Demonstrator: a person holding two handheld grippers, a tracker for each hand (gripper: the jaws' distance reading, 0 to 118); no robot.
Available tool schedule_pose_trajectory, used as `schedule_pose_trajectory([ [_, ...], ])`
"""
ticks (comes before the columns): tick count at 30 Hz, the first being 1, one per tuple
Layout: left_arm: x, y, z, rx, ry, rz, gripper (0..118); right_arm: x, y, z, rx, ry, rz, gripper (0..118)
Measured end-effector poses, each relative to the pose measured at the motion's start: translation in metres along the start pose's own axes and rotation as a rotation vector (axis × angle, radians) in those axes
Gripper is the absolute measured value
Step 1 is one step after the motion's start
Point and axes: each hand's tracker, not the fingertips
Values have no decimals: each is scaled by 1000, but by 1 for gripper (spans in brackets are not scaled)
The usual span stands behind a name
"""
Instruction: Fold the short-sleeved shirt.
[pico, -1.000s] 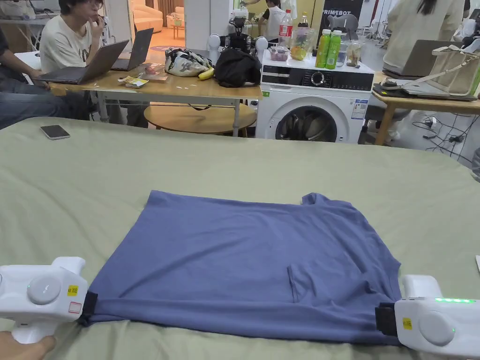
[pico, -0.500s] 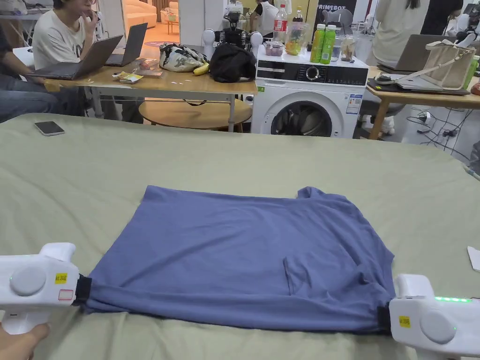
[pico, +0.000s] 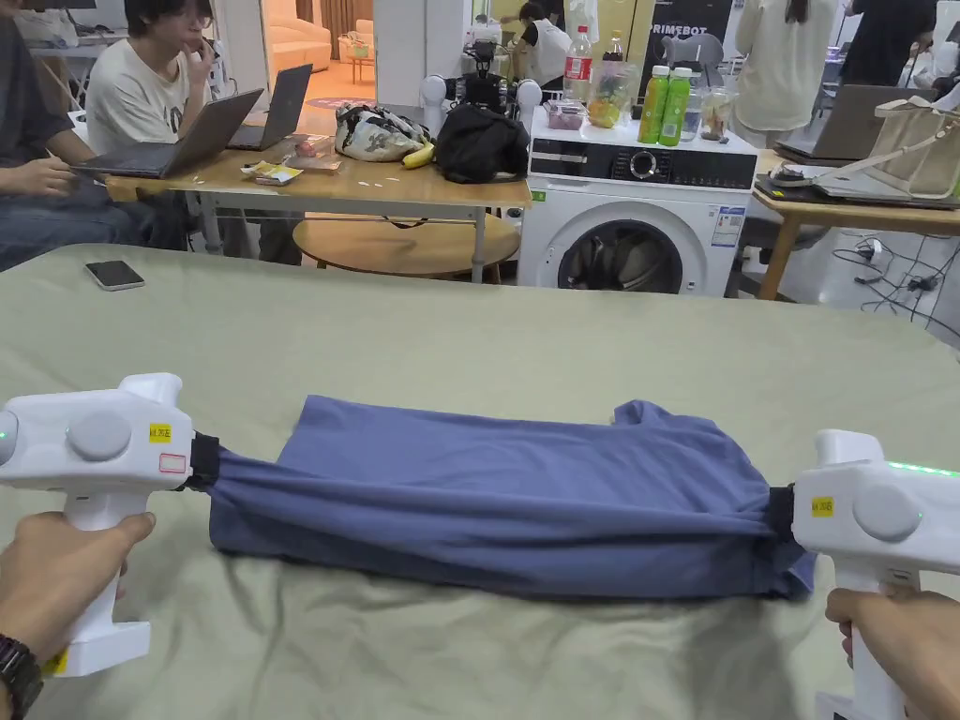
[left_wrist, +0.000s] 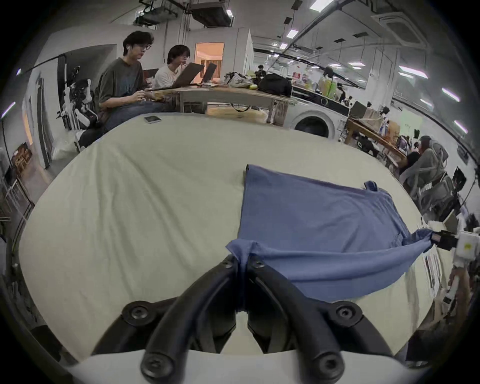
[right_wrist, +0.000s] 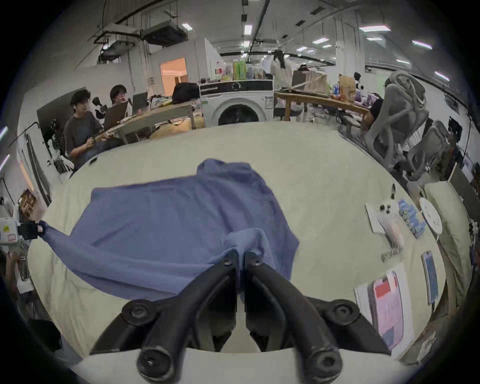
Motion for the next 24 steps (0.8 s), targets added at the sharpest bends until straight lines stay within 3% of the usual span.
schedule_pose_trajectory([
  [7,1,36,-49,-41,12,23,0,-10,42,-53,-35,-25,-3,1],
  [17,13,34,-108,-131,65,-14,0,-10,37,-124,-129,-44,42,5],
  [19,12,35,-108,-125,56,-3,14,-14,39,-120,-90,-60,79,26],
  [21,12,34,-99,-98,30,4,37,-19,40,-108,-6,-87,122,61],
  [24,19,32,-79,-26,-19,-24,40,-25,37,-79,126,-67,133,62],
])
